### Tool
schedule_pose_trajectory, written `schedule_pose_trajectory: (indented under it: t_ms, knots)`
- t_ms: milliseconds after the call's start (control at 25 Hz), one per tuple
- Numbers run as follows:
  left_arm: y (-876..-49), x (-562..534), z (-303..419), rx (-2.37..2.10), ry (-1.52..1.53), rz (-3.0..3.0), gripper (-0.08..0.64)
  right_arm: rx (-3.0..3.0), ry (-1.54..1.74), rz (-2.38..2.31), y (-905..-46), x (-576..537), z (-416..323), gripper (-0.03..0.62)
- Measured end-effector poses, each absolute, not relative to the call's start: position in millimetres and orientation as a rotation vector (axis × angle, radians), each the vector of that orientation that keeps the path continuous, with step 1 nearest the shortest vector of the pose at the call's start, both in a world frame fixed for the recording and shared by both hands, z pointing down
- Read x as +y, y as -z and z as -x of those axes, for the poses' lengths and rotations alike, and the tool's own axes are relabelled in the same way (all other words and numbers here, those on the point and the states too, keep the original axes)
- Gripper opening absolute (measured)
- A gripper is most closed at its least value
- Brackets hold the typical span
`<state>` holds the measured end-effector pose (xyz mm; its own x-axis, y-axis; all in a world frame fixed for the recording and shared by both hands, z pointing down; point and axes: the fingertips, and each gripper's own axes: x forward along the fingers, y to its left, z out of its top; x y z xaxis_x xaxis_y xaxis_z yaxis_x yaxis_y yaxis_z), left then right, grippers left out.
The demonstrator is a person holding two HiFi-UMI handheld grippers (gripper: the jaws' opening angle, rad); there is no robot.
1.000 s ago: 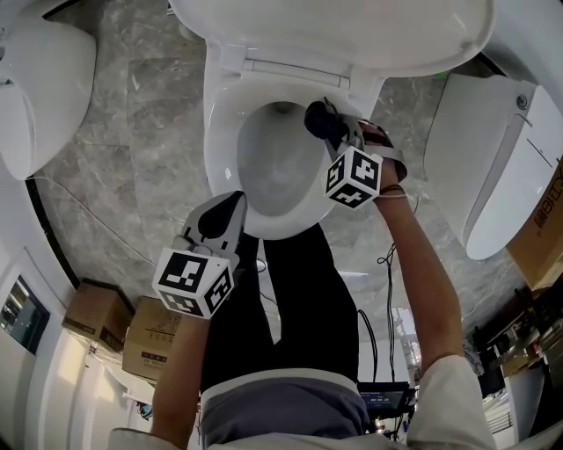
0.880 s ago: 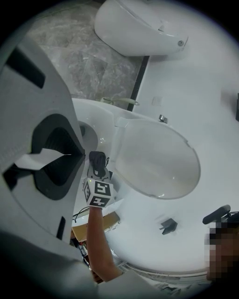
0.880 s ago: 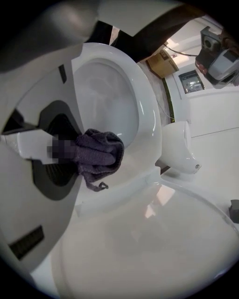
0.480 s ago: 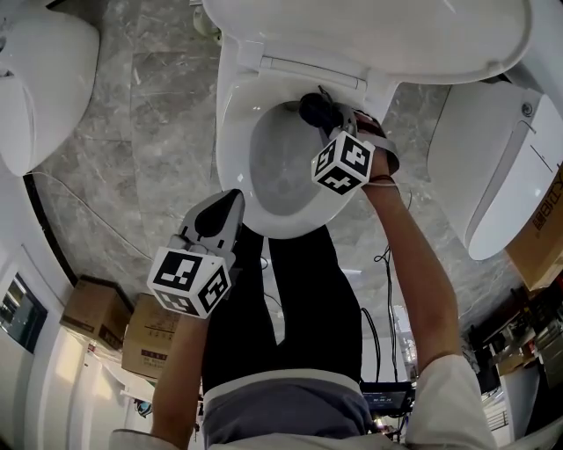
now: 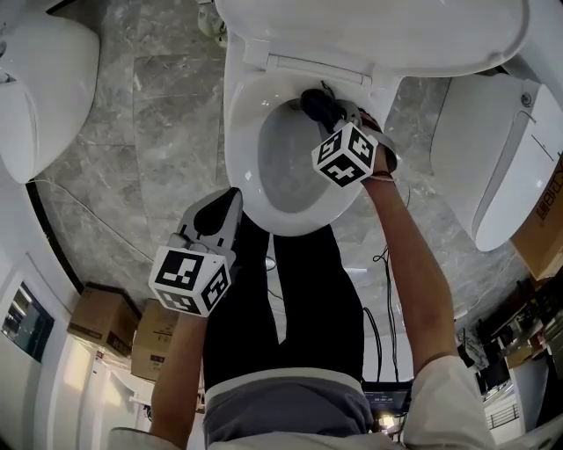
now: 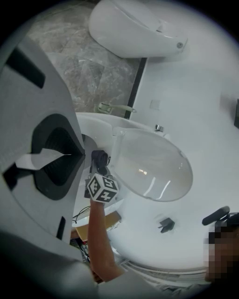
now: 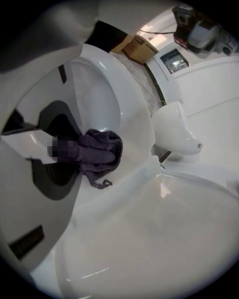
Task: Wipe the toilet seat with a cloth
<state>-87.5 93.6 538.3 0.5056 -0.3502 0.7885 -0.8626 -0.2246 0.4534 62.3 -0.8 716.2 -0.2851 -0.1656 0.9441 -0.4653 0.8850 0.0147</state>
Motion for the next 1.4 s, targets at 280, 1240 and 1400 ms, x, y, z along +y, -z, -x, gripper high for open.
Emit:
schedule_pose_trajectory:
  t_ms: [280, 1240, 1400]
  knots:
    - [-530, 98, 94, -0.984, -0.763, -1.889, 0.009, -1.869, -0.569, -0.718, -697, -3, -72, 0.092]
    - [-435, 73, 80, -0.962, -0.628, -1.941, 0.009, -1.882, -0.866, -1.043, -541, 59, -107, 0.092]
    - [-408, 66, 77, -0.952, -0.605, -1.977, 0.009, -1.906, -0.851, -1.085, -502, 57, -109, 0.092]
